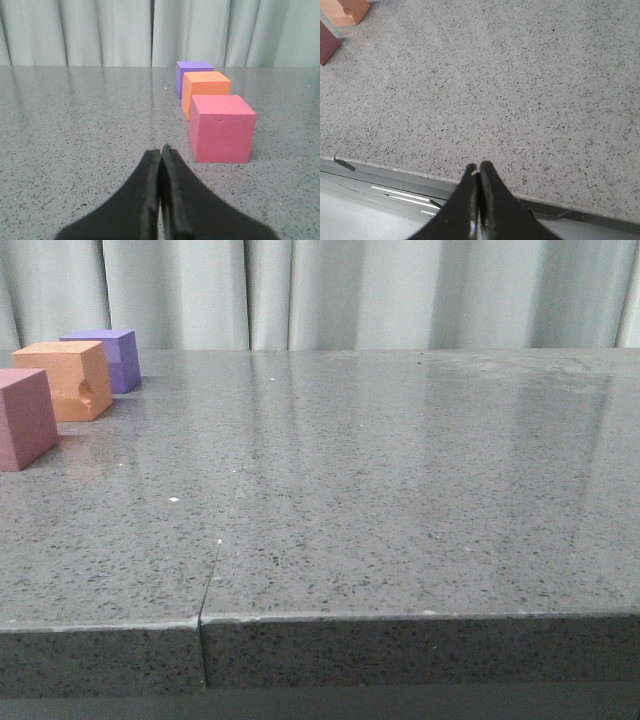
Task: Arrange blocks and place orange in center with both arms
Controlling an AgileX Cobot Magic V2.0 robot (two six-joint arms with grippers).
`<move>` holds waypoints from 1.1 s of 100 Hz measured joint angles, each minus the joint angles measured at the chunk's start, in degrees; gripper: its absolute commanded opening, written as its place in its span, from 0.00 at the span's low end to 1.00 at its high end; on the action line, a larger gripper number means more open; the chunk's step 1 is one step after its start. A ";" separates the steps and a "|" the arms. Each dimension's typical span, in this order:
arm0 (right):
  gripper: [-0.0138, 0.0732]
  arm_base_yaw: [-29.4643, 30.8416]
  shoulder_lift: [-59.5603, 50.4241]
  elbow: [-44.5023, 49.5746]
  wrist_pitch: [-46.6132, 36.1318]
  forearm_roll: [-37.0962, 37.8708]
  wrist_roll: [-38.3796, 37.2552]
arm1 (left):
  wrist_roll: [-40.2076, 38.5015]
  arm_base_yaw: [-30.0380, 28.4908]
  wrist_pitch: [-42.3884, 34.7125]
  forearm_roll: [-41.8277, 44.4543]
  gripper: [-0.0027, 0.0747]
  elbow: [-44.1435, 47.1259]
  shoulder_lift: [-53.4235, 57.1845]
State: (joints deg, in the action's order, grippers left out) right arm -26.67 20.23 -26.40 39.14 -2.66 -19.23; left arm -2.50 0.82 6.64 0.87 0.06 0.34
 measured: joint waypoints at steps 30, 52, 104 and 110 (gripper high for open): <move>0.08 2.37 -0.75 0.73 -5.30 5.34 0.37 | 0.04 0.00 0.00 0.00 0.01 0.00 0.00; 0.08 11.10 -4.37 9.09 -24.09 5.42 5.75 | 0.04 0.00 0.00 0.00 0.01 0.00 0.00; 0.08 26.34 -17.96 26.86 -39.45 1.95 13.26 | 0.13 0.00 0.00 0.00 0.01 0.00 0.00; 0.08 27.07 -19.81 27.64 -39.14 1.93 13.26 | 0.13 0.00 0.00 0.00 0.01 0.00 0.00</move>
State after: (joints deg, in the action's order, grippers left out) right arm 0.40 0.42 1.23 0.00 -0.72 -5.97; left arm -2.37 0.82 6.64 0.87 0.06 0.34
